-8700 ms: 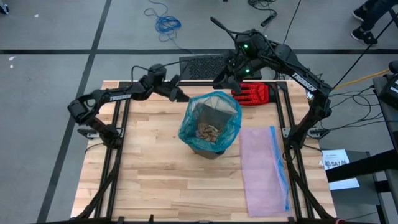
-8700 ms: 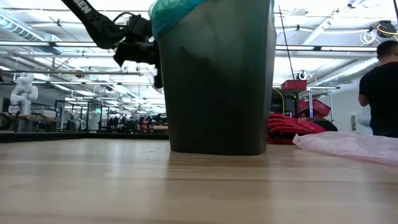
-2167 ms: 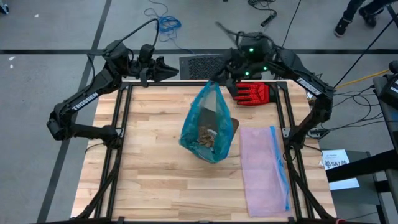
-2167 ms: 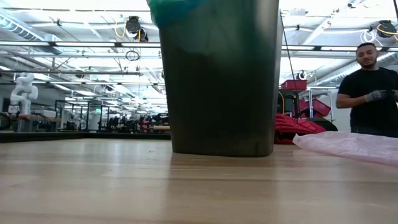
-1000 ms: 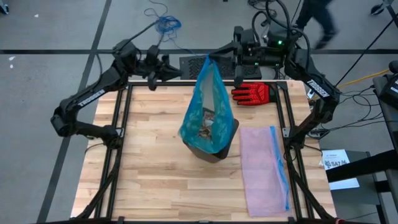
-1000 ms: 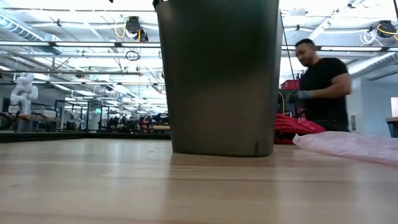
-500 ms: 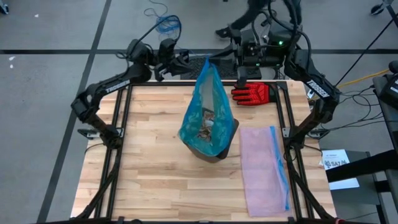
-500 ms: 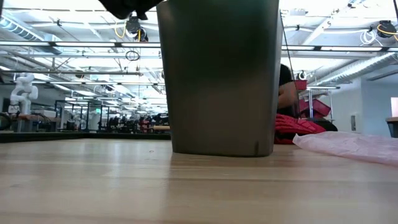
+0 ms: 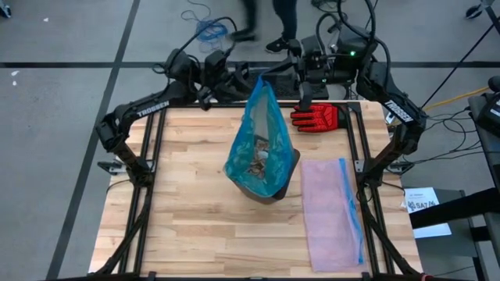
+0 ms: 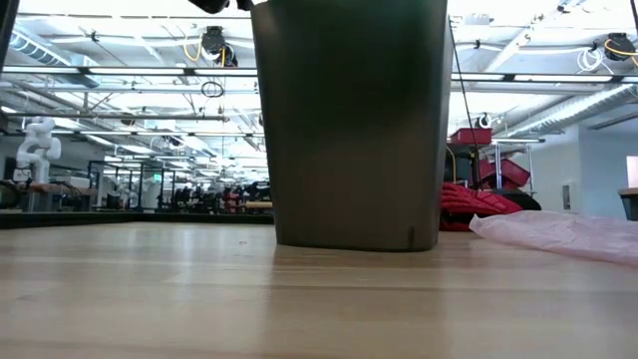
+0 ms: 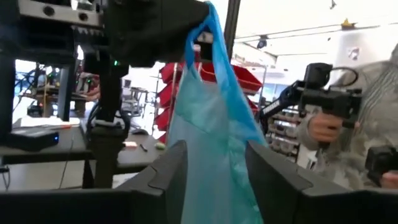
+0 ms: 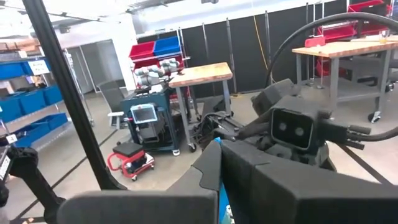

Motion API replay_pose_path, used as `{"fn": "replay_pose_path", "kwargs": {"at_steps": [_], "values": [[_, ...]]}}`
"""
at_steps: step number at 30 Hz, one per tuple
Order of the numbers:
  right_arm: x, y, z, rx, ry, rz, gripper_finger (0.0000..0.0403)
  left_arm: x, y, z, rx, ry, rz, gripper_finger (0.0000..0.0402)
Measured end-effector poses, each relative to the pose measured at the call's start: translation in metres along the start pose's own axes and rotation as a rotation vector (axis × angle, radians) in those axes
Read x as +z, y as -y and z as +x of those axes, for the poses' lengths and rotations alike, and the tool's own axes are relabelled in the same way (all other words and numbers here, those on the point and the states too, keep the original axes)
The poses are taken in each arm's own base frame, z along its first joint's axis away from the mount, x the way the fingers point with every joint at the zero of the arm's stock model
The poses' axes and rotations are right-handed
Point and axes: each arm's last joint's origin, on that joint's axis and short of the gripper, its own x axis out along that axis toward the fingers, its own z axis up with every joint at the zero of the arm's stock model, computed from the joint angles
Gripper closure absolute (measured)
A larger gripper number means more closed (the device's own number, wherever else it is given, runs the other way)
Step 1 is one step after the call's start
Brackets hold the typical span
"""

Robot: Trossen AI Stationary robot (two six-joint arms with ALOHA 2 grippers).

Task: Place trash/remove bag and relplace
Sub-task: Remove the blue trash bag from the trash bin

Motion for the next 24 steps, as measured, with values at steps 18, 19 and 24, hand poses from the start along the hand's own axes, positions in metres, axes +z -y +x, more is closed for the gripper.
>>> {"fn": "replay_pose_path", "kwargs": {"at_steps": [18,19,24], "values": [[-0.004,0.004,0.018,0.095,0.017,0.078,0.0403,-0.017,-0.008,0.015,0.118,-0.01,0.089,0.023],[-0.005,0.005,0.02,0.098,0.019,0.079,0.0403,-0.017,-0.007,0.016,0.114,-0.01,0.1,0.023],[-0.007,0.007,0.025,0.12,0.024,0.081,0.0403,-0.02,-0.005,0.024,0.13,0.003,0.112,0.0253]]}}
